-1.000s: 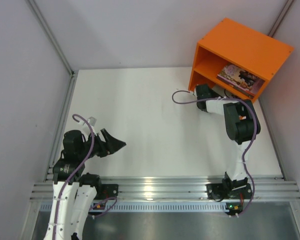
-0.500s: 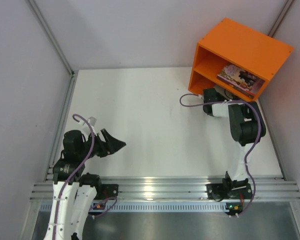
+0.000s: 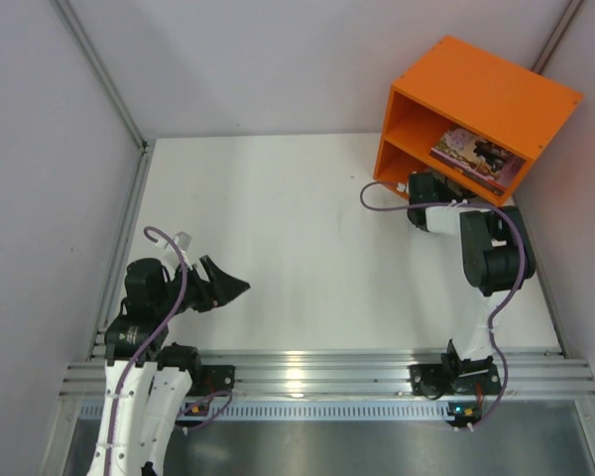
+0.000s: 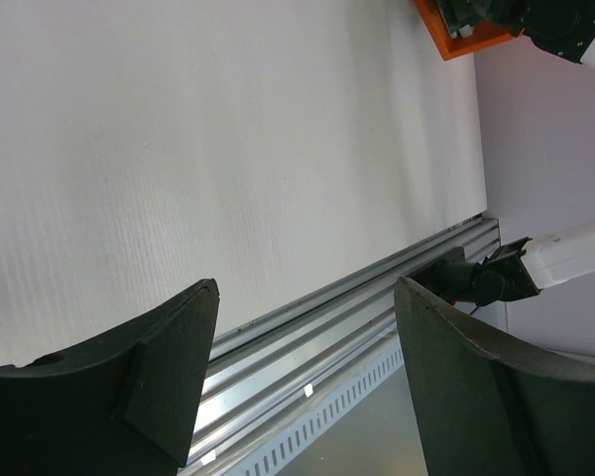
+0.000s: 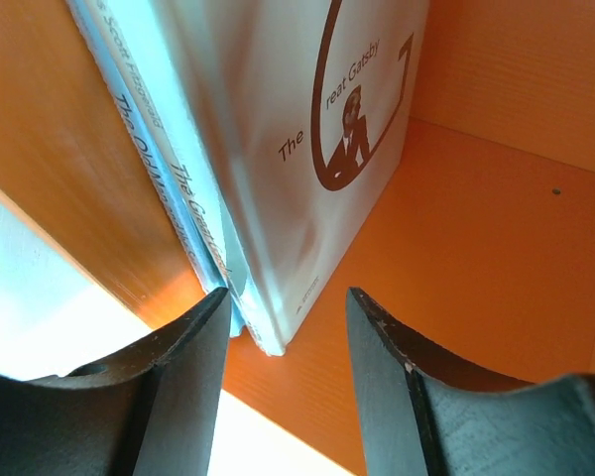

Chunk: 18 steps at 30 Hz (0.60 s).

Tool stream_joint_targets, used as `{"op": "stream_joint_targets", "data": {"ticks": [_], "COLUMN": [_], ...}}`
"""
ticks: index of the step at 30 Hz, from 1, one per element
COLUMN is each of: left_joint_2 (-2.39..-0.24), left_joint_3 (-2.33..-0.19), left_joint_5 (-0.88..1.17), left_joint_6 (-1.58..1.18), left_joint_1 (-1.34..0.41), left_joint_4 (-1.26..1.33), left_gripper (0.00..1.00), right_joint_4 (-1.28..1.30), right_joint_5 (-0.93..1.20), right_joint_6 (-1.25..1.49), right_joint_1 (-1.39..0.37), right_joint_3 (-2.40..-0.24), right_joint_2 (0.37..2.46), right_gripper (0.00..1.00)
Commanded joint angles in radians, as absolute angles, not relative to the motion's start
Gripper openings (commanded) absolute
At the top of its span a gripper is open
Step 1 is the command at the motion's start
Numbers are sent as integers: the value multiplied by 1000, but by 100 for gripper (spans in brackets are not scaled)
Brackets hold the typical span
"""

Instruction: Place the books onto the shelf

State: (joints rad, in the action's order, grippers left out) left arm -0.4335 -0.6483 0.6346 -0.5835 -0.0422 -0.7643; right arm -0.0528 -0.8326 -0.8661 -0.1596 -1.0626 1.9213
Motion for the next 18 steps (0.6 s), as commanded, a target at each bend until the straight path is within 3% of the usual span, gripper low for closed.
{"op": "stream_joint_targets", "data": {"ticks": [1, 10, 18], "left_joint_2": [-420, -419, -422], "left_joint_3": [-657, -652, -647], "left_joint_5": [638, 635, 634], "left_joint_6": [-575, -589, -586], "left_joint_1": [-46, -46, -46], "left_joint_4": [-733, -729, -724], "left_gripper": [77, 77, 77], "right_joint_4": [-26, -6, -3], "right_joint_5": [-799, -781, -781], "right_joint_6": [-824, -805, -801], "right_joint_1": [-161, -172, -170], "right_joint_3": [-1144, -1178, -1190], "right_joint_2": [1865, 1901, 1914], "right_gripper": [49, 38, 37]}}
